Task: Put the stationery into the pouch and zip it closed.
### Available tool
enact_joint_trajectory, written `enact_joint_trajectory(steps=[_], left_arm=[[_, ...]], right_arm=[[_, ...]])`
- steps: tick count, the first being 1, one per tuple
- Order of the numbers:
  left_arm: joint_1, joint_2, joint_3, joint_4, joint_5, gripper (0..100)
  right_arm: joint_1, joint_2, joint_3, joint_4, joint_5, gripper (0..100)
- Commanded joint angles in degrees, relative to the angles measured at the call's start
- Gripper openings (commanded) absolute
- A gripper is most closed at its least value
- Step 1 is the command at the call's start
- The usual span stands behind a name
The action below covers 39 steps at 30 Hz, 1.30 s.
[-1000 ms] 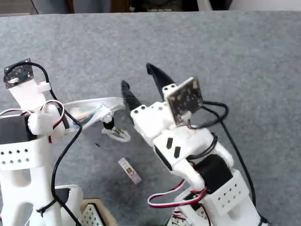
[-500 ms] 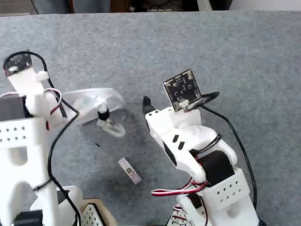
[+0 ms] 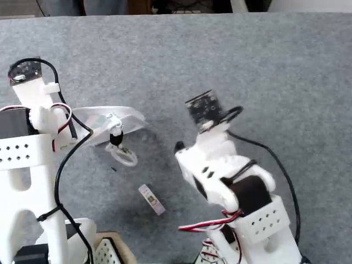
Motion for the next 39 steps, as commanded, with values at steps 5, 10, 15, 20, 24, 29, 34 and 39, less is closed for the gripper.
enact_joint_trajectory(steps=[5,10,15,20,24,29,34,39], left_arm=[[-2.95,6.68,4.09,0.79,-0.35,3],[-5.76,6.68,3.03,0.79,-0.35,3],[-5.76,6.68,3.03,0.79,-0.26,3],[-5.85,6.68,3.03,0.79,-0.26,3],[-5.85,6.68,2.95,0.79,-0.26,3],[-5.85,6.68,2.95,0.79,-0.18,3],[-5.85,6.68,2.95,0.53,-0.18,3],[-5.85,6.68,2.95,0.53,-0.18,3]], right_arm=[[-10.29,0.13,9.8,-3.08,0.62,22.6],[-14.42,10.07,13.41,-8.62,0.7,22.6],[-17.67,24.4,13.85,-18.02,0.35,22.6],[-20.66,34.24,13.76,-26.11,0.26,22.6],[-24.09,39.34,13.58,-30.15,0.26,22.6],[-24.53,42.95,13.49,-33.14,0.26,22.6],[-24.62,40.22,12.88,-32.62,0.26,22.6],[-24.7,30.37,12.62,-26.37,0.26,22.6]])
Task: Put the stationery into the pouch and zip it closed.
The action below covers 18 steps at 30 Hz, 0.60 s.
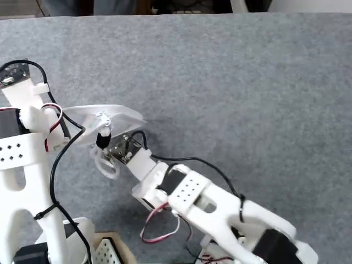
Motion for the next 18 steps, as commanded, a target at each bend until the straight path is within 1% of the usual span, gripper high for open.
enact_joint_trajectory(steps=[1,3,5,8,12,18], left_arm=[[-1.36,6.68,2.95,0.53,-0.09,3],[-1.36,6.68,2.95,0.53,-0.09,3],[-1.36,6.68,2.95,0.53,-0.09,3],[-1.36,6.68,2.95,0.53,-0.09,3],[-1.36,6.68,2.95,0.53,-0.09,3],[-1.27,6.77,2.95,0.44,-0.09,3]], right_arm=[[-1.05,-8.48,-1.19,4.04,0.35,22.6],[-2.81,-13.85,-1.19,6.77,0.35,22.6],[-6.59,-18.86,-1.19,9.49,0.35,22.6],[-11.16,-23.78,-0.04,10.2,0.35,22.6],[-11.6,-22.81,3.12,6.95,0.26,22.6],[-11.69,-16.31,4.44,2.2,0.26,22.6]])
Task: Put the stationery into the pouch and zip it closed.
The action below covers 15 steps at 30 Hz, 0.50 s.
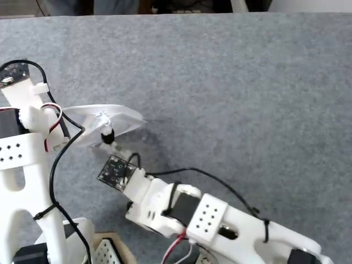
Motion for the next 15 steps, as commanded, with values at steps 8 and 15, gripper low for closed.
enact_joint_trajectory(steps=[8,15], left_arm=[[-1.27,6.77,3.03,0.44,-0.09,3],[-1.27,6.77,3.12,0.44,-0.09,3]], right_arm=[[-0.35,13.67,0.04,-12.04,0.26,22.4],[7.38,23.6,0.04,-19.87,0.7,10.6]])
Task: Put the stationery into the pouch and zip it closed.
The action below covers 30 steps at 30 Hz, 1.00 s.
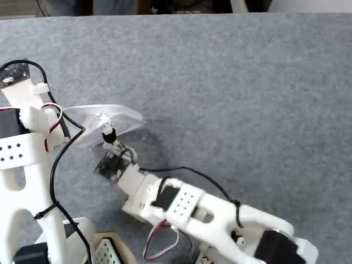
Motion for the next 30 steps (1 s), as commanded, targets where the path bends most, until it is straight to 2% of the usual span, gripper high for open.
enact_joint_trajectory(steps=[1,8,26,30], left_arm=[[-1.27,6.77,3.12,0.44,-0.09,3],[-1.27,6.77,3.47,0.44,-0.09,3],[-1.27,6.77,3.47,0.44,-0.09,3],[-1.27,6.77,3.47,0.44,-0.09,3]], right_arm=[[3.96,3.74,-0.31,-3.43,0.62,9.3],[4.75,2.68,-0.31,-3.6,0.62,1.5],[3.6,1.63,-1.45,1.32,0.7,1.2],[7.12,1.19,-2.33,1.32,0.7,1.2]])
